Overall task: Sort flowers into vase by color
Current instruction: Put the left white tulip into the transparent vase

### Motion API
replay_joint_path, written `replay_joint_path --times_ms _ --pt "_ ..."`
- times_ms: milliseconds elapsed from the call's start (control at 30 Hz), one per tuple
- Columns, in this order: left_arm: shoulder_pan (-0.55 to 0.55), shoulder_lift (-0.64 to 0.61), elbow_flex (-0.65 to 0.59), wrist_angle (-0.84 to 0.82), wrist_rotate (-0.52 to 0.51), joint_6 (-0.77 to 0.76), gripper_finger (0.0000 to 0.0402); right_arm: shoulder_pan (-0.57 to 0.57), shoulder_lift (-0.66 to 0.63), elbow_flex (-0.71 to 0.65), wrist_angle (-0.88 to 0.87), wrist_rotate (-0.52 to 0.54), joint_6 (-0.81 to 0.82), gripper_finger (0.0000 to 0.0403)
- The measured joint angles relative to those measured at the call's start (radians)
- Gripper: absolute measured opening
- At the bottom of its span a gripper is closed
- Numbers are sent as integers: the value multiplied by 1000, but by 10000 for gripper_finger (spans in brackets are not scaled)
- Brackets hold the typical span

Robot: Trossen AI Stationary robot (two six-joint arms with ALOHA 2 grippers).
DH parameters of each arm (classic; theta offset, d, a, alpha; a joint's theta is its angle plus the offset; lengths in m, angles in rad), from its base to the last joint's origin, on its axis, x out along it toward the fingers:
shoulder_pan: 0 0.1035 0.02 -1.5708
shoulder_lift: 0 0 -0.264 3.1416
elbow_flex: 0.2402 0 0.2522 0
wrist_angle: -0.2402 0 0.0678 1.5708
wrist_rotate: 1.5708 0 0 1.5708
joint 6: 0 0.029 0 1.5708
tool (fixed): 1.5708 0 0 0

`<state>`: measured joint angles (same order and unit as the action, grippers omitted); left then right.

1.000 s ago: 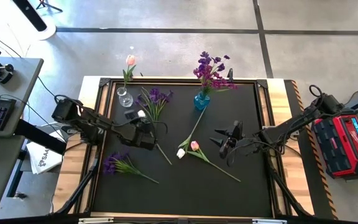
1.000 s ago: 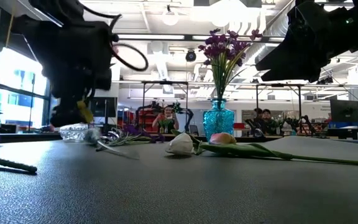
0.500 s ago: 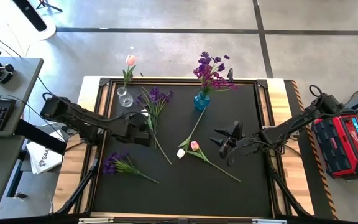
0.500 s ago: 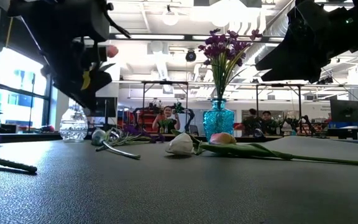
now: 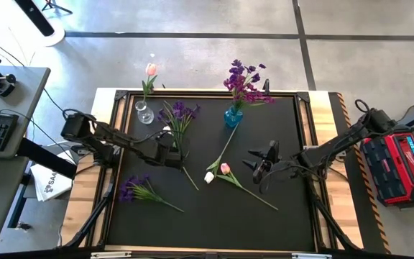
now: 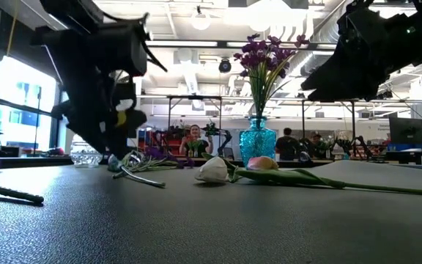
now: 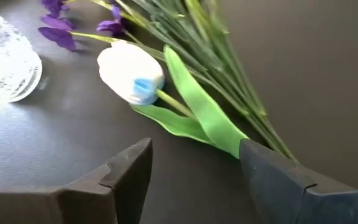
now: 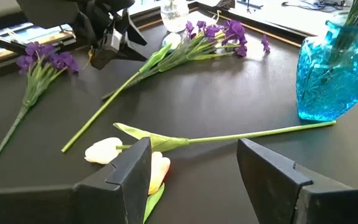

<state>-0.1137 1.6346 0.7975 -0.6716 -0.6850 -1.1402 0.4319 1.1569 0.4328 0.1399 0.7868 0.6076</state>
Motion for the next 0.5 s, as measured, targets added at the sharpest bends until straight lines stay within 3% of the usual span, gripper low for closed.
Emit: replay_joint_path --times_ms 333,500 --pt "56 62 0 41 -5 48 187 0 82 0 78 0 17 208" --pt "56 47 0 -99 -4 86 184 0 86 0 85 0 13 208"
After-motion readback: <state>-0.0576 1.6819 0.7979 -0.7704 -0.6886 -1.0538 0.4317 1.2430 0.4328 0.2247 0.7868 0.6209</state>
